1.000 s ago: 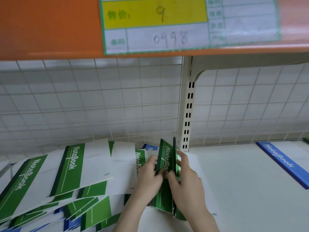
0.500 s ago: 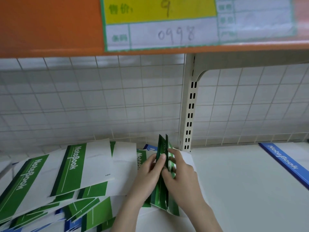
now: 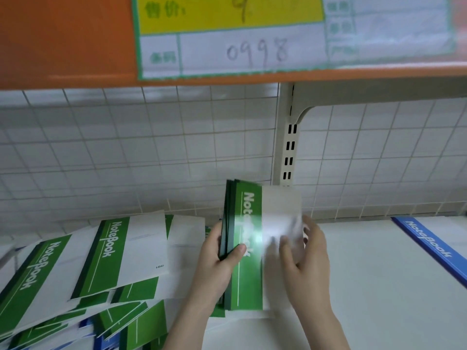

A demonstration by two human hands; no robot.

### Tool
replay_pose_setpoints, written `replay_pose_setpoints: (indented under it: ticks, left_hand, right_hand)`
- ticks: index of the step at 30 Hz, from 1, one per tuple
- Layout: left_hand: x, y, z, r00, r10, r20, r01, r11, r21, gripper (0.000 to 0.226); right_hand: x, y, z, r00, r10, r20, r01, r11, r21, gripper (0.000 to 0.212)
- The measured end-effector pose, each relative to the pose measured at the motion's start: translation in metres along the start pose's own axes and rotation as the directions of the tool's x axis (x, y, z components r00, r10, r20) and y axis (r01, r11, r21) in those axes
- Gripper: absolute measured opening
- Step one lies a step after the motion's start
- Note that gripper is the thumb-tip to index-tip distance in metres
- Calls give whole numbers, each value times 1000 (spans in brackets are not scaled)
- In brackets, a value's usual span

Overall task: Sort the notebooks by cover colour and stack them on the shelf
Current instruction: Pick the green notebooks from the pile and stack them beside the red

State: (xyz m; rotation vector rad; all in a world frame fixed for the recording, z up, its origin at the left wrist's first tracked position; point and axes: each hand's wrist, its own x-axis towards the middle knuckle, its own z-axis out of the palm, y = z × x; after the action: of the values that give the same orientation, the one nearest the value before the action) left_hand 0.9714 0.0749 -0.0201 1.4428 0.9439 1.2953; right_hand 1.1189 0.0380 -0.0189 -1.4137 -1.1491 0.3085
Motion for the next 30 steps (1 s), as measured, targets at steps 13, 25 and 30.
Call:
replay_pose_setpoints:
  ticks: [13, 25, 30]
  left_hand:
    - [-11, 25, 2, 908, 294, -299, -315, 949, -25, 20]
    - [-5, 16, 6, 975, 3, -220, -6, 1000, -15, 22]
    - [-5, 16, 7, 970, 2, -244, -1, 1000, 5, 22]
  right_hand:
    - [0, -15, 1, 972, -4, 234, -120, 848, 516, 21]
    - [-4, 3, 14, 914, 308, 264, -403, 766, 500, 33]
    - [-5, 1, 12, 927, 257, 272, -363, 795, 486, 39]
